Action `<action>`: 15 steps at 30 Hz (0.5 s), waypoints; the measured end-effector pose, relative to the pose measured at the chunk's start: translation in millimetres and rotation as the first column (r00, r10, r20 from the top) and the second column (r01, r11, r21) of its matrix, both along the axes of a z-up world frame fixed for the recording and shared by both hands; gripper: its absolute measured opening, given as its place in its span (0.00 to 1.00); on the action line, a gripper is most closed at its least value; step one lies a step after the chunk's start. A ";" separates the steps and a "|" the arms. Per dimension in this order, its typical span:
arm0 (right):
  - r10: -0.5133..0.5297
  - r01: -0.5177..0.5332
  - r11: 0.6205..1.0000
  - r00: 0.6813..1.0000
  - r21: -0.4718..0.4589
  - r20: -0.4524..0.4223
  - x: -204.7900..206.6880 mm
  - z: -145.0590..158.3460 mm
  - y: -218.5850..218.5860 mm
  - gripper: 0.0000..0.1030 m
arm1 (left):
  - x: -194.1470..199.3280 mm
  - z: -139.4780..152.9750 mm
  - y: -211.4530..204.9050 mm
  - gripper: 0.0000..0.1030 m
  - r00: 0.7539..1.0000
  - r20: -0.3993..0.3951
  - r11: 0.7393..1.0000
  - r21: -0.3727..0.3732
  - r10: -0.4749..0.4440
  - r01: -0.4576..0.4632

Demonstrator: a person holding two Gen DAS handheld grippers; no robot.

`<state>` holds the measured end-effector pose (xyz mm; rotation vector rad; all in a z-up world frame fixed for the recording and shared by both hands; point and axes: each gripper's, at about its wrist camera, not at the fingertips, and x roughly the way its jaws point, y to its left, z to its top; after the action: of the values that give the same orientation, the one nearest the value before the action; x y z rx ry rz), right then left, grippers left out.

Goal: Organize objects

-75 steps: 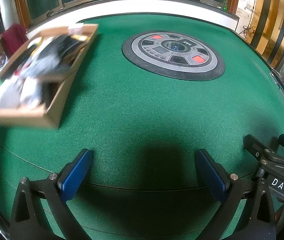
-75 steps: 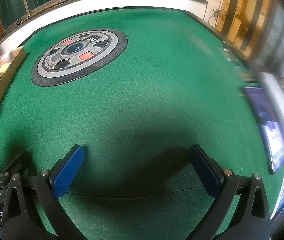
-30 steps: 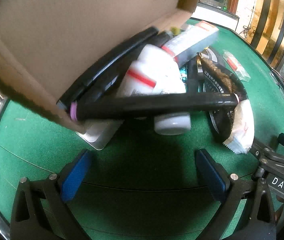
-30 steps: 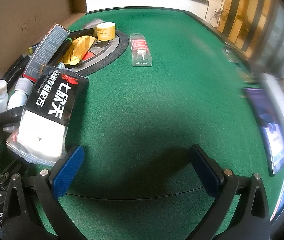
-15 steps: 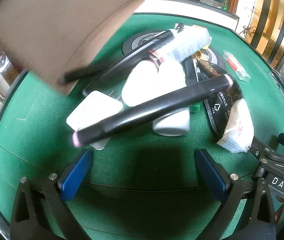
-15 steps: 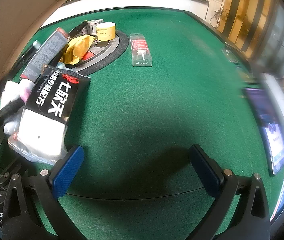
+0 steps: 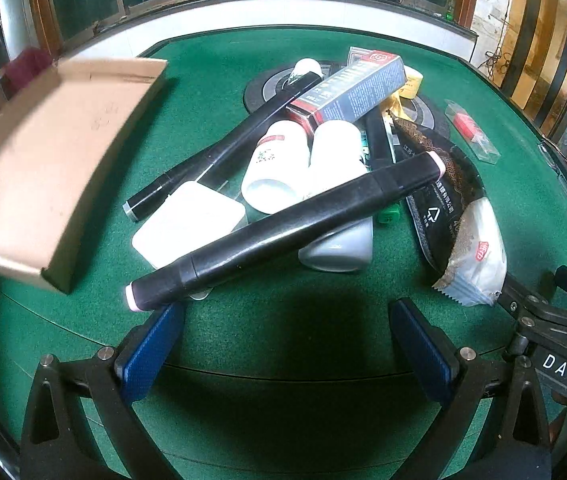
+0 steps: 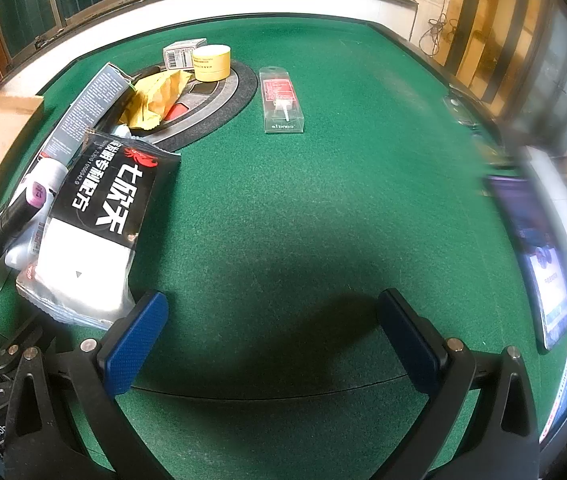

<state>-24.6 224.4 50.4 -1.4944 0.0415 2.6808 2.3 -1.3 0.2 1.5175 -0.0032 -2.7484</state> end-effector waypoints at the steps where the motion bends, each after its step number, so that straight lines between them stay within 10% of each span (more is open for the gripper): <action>1: 0.000 0.000 1.000 1.000 0.000 0.000 0.2 0.0 -0.1 1.00 | -0.1 0.0 0.0 0.99 1.000 0.000 1.000 0.000 0.000 0.000; 15: 0.026 -0.026 1.000 1.000 0.000 0.001 -6.3 -2.2 -1.7 1.00 | 0.0 0.0 0.1 0.99 1.000 0.000 1.000 -0.001 -0.001 0.001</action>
<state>-30.9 222.7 48.2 -1.5062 0.0222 2.7007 2.3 -1.3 0.2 1.5169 -0.0050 -2.7488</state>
